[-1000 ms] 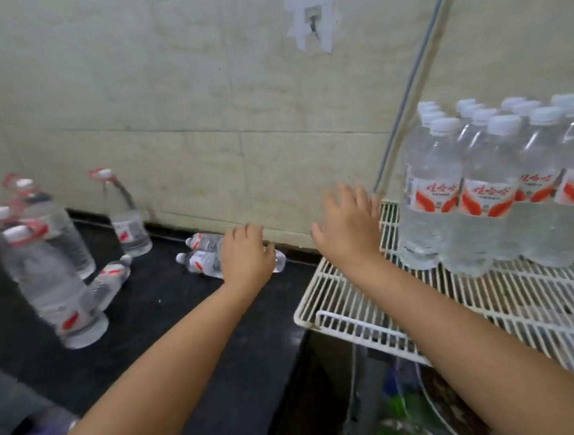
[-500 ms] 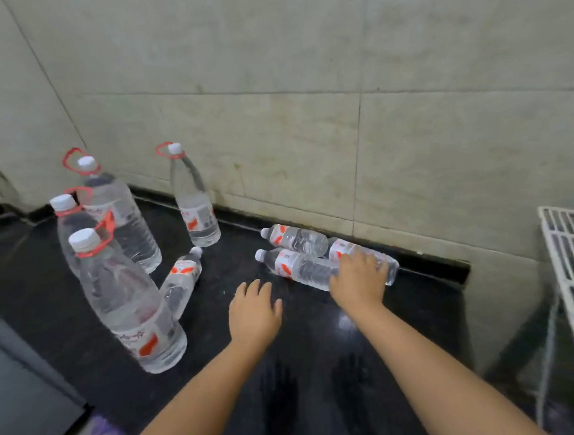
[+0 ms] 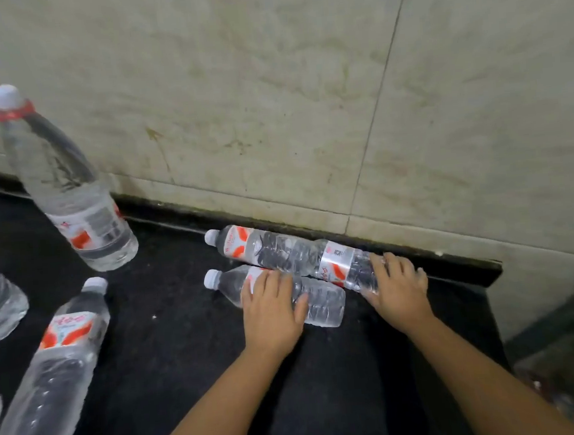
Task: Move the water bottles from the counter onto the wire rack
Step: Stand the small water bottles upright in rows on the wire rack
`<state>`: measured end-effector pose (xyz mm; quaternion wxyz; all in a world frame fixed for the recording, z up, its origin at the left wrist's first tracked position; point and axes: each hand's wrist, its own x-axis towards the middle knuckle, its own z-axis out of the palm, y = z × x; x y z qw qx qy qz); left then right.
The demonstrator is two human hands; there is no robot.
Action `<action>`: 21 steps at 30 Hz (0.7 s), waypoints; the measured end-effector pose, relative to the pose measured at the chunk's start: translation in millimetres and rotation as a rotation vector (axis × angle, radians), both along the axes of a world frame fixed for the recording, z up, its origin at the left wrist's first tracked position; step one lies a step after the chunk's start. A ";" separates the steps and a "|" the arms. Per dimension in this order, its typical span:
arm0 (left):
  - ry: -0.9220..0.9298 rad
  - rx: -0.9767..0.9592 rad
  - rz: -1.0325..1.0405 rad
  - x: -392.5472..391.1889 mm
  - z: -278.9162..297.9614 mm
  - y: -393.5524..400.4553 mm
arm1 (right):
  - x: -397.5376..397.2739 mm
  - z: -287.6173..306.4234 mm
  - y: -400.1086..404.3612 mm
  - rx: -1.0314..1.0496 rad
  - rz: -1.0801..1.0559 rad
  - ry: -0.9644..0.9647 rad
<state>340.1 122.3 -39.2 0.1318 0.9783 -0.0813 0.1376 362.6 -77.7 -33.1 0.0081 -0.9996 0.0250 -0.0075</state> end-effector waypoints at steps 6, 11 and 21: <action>-0.065 0.043 0.006 13.7 -13.9 0.3 | 11.1 -9.3 -10.0 -0.057 0.028 -0.046; 0.053 0.051 -0.033 14.6 -2.7 2.0 | 5.9 16.4 -6.0 -0.105 0.047 0.030; 0.171 -0.109 -0.104 -26.0 8.3 -3.9 | -58.5 25.4 4.2 -0.043 -0.017 0.134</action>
